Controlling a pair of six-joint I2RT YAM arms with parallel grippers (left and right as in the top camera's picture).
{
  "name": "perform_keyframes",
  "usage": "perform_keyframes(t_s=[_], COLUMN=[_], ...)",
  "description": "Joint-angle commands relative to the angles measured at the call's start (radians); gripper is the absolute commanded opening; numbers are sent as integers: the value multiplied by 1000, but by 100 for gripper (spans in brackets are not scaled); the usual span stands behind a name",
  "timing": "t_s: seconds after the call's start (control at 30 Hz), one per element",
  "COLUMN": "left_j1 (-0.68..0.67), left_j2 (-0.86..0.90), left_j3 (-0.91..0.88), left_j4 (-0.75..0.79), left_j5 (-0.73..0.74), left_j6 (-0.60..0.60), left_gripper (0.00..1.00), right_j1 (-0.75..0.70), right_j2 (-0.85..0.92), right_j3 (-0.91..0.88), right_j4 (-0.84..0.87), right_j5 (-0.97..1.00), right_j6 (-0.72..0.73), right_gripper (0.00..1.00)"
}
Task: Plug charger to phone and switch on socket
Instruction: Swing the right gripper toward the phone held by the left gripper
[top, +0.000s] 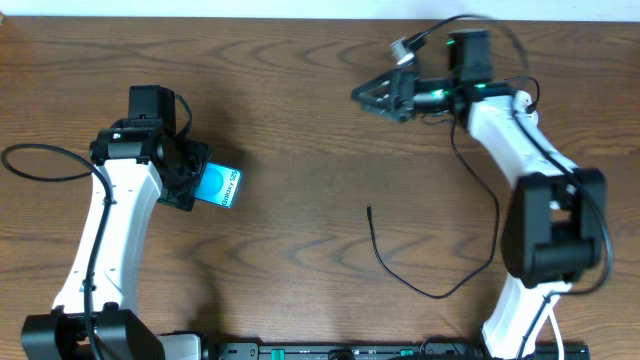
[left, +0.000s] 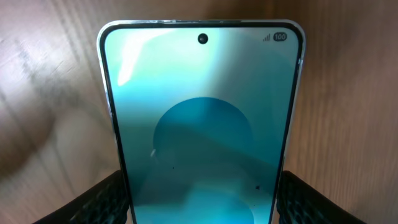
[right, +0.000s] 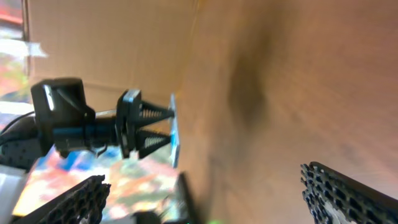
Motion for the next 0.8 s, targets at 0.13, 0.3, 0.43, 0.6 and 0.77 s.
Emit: perform_keyframes(t_s=[0.13, 0.3, 0.43, 0.6, 0.77], left_j1=[-1, -1, -1, -1, -5], left_j2=[2, 2, 2, 2, 2], left_j3=[6, 6, 6, 6, 6], left_j4=[-71, -78, -82, -101, -112], left_j5=[92, 129, 144, 143, 143], left_j6=[-229, -323, -378, -475, -565], left_gripper=[7, 7, 7, 7, 7], right_j1=[187, 289, 340, 378, 406], right_j2=[34, 34, 34, 34, 34], right_j3=[16, 16, 16, 16, 16], right_j4=[30, 61, 61, 61, 61], right_j5=[11, 80, 135, 167, 195], right_j6=[68, 84, 100, 126, 152], right_gripper=[99, 99, 99, 99, 99])
